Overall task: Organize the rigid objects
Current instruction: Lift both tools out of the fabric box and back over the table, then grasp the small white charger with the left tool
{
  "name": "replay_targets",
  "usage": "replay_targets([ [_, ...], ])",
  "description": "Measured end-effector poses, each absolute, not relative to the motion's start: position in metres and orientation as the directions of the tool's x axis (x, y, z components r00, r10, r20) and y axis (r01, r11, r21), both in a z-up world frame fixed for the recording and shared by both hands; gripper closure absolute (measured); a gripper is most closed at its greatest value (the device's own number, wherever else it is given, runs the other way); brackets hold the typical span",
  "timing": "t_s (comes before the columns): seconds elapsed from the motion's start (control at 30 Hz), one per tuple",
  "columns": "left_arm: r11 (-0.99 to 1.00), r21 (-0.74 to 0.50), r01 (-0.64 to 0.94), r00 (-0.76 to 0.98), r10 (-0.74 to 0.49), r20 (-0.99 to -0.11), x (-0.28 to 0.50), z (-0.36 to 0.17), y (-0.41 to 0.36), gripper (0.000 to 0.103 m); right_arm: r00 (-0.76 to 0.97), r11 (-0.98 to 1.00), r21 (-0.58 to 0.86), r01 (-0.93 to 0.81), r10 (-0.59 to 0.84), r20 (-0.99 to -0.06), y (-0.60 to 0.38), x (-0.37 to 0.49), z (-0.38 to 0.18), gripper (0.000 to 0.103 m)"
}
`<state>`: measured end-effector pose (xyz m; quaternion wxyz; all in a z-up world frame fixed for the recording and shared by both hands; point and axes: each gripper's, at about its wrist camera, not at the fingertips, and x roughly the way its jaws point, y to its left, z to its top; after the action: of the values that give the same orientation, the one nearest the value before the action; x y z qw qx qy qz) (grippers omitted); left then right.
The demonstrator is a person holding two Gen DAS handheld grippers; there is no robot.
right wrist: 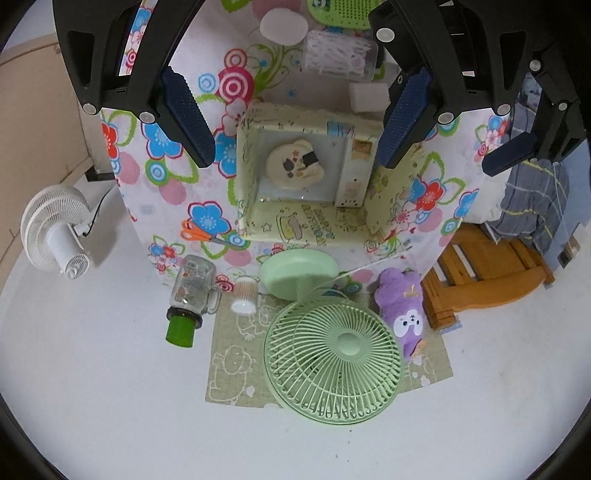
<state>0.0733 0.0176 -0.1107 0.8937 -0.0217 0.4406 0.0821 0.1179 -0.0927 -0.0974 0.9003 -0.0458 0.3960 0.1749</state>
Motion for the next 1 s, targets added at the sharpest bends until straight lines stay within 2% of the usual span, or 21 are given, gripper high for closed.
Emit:
replay_targets([
  [0.43,0.992,0.050,-0.116,0.606,0.110,-0.787,0.047,-0.114,0.011,0.007,0.600,0.932,0.075,-0.354,0.288,-0.746,-0.104,0.094,-0.105,0.011],
  [1.0,0.992,0.007,-0.125,0.575,0.078,-0.814,0.028,-0.138,0.012,0.008,0.591,0.949,0.090,-0.302,0.260,-0.764,-0.127,0.081,-0.128,0.011],
])
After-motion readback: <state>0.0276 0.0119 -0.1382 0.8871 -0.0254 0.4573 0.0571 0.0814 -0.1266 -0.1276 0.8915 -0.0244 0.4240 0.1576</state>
